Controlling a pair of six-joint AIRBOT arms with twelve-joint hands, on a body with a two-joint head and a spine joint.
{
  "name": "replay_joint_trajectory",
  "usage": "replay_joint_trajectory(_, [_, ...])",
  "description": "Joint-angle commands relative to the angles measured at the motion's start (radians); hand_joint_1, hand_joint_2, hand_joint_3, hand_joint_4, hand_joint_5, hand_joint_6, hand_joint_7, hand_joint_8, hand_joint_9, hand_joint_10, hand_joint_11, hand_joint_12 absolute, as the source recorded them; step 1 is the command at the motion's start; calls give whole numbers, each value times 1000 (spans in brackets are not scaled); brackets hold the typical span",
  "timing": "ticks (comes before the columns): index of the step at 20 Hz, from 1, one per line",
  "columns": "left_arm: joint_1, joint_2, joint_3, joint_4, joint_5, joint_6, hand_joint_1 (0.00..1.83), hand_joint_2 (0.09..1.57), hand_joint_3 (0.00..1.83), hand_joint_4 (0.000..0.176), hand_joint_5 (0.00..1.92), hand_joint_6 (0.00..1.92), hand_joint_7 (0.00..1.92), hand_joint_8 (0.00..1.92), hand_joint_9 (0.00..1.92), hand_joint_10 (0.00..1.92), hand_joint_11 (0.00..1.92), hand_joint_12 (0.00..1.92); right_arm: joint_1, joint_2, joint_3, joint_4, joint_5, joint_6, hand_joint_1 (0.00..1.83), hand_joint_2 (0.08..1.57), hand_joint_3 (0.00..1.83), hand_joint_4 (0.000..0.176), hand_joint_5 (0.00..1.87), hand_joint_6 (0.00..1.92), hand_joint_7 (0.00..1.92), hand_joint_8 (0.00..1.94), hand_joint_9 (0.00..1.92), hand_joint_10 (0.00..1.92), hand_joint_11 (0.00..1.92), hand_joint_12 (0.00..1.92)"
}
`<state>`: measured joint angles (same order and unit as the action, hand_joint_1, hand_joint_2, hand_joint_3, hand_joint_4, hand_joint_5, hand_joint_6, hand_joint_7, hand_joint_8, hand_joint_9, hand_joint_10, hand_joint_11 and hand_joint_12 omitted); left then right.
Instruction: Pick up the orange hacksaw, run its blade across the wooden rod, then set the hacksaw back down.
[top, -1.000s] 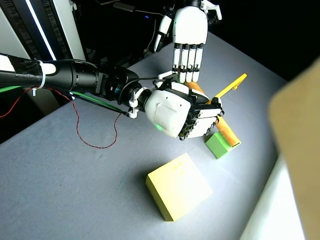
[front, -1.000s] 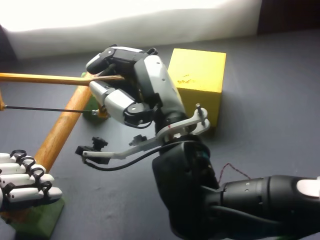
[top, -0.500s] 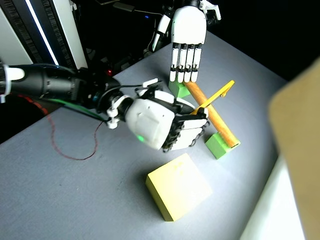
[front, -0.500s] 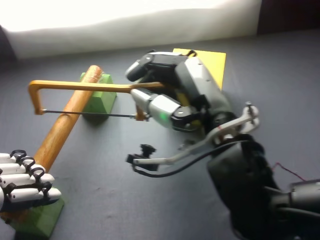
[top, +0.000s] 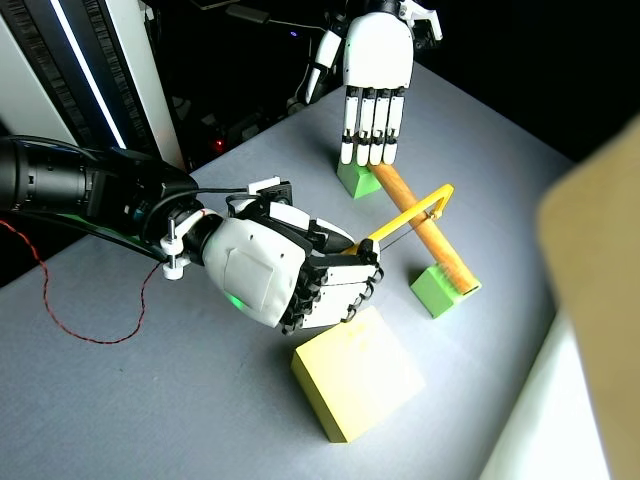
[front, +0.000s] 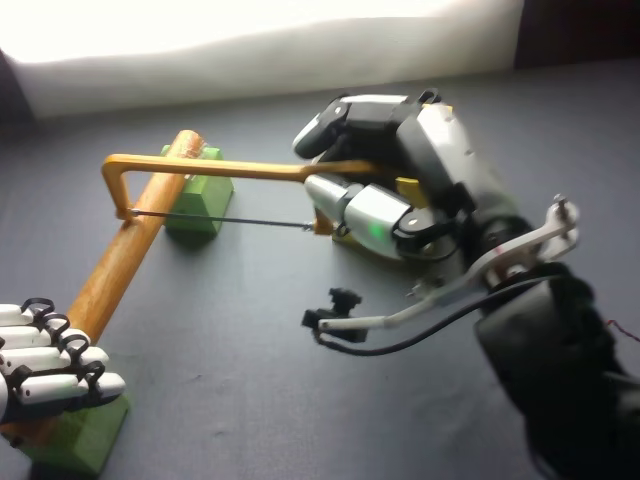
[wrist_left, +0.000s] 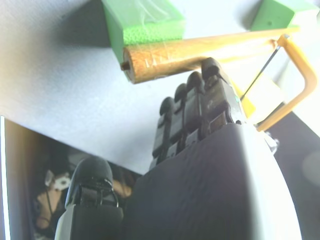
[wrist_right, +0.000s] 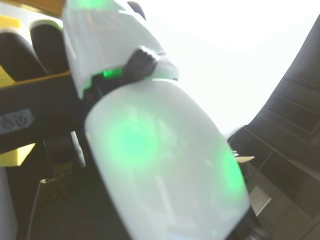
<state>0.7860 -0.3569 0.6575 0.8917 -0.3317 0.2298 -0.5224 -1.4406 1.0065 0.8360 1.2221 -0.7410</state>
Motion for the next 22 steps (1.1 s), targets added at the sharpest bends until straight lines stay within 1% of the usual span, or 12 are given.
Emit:
replay_joint_trajectory(1, [-9,8,2,-17,-45,-1,0,1244,0,0,58,1,43,1,17,0,0,156,14,29,-18,-85,106,11,1374,1131,0,0,880,975,910,1117,944,1229,845,1214])
replay_joint_trajectory(3, [-9,8,2,-17,-45,-1,0,1248,1,0,81,6,63,5,34,4,0,197,12,74,-56,-85,130,7,1375,1126,0,0,885,965,919,1113,952,1210,854,1196])
replay_joint_trajectory(5, [-9,8,3,-17,-45,-1,0,1245,0,0,72,1,54,1,22,0,0,159,8,122,-97,-85,154,6,1374,1129,0,0,871,975,916,1117,952,1220,856,1204])
replay_joint_trajectory(7, [-9,8,4,-17,-45,-1,0,1252,2,0,76,1,63,2,33,4,0,185,-2,159,-131,-85,169,7,1376,1125,0,0,887,960,926,1101,954,1210,846,1212])
replay_joint_trajectory(8, [-9,8,5,-17,-45,-1,0,1250,1,0,66,1,59,0,30,2,0,166,-12,179,-150,-85,178,9,1373,1131,1,0,868,986,912,1125,946,1222,842,1226])
replay_joint_trajectory(9, [-9,8,7,-17,-45,-1,0,1251,1,0,58,0,54,0,27,0,0,149,-24,196,-169,-85,185,15,1374,1129,0,0,882,967,919,1112,940,1236,839,1244])
replay_joint_trajectory(11, [-10,8,8,-17,-45,-1,0,1244,0,0,72,4,50,1,25,1,0,183,-60,225,-201,-85,218,38,1372,1137,1,0,851,992,917,1119,925,1268,822,1259])
replay_joint_trajectory(13, [-10,7,10,-17,-45,-1,0,1245,0,0,105,7,69,4,39,4,0,233,-91,230,-218,-76,251,58,1373,1135,0,0,862,981,920,1112,928,1264,819,1280])
replay_joint_trajectory(15, [-16,4,15,-17,-49,-1,0,1247,1,0,98,1,78,3,45,2,0,187,-122,223,-238,-39,293,60,1374,1129,0,0,886,959,921,1101,938,1249,830,1279])
replay_joint_trajectory(17, [-23,-2,27,-17,-76,-1,0,1245,0,0,78,0,64,1,37,1,0,158,-157,205,-237,-26,326,80,1374,1128,0,0,882,967,919,1103,945,1234,829,1268])
replay_joint_trajectory(19, [-39,-9,45,-17,-90,-1,0,1247,0,0,77,1,61,0,38,1,0,179,-208,164,-213,-24,394,128,1374,1128,0,0,879,972,926,1098,939,1238,823,1262])
replay_joint_trajectory(22, [-62,-21,73,-28,-119,-1,0,1249,1,0,58,0,46,0,30,0,0,182,-249,111,-166,-23,440,193,1375,1125,0,0,869,979,939,1074,953,1221,847,1230])
